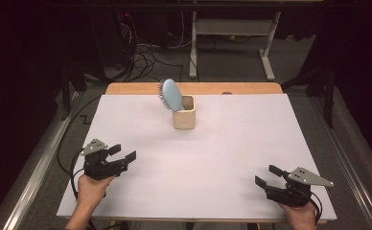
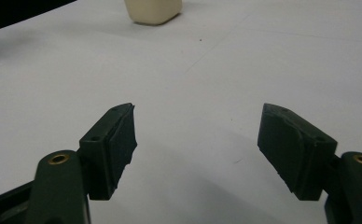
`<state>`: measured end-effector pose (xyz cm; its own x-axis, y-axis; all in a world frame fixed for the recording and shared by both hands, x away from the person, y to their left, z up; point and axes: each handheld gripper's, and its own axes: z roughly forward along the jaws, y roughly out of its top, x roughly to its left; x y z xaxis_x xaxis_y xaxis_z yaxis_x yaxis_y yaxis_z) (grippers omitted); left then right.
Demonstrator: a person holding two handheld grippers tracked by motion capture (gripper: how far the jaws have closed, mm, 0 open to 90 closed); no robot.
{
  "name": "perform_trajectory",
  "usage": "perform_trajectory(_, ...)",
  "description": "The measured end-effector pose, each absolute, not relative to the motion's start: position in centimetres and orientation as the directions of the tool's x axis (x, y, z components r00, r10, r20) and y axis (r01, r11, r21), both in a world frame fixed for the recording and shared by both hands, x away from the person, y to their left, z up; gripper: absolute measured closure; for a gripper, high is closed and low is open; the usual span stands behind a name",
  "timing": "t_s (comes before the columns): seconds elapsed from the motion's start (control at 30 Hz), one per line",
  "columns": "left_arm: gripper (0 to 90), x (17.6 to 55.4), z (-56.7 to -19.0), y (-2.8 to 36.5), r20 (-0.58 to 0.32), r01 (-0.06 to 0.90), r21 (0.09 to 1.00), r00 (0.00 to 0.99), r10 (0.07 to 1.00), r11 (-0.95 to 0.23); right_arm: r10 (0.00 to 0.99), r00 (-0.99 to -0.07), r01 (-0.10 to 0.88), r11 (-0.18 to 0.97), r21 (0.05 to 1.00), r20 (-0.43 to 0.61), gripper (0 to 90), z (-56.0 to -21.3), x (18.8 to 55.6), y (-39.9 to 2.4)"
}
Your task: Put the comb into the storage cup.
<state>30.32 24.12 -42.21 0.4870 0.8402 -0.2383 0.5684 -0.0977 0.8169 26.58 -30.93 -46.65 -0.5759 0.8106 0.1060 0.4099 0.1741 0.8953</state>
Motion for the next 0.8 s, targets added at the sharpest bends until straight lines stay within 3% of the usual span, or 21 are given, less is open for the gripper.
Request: perform_trajectory(0.8,30.4,29.74,-43.24,24.56,-0.246,0.576,0.812,0.48,0.842,-0.091,0.811,-0.576,0.408,0.177,0.895,0.103,28.3,-46.65,26.57,-30.91)
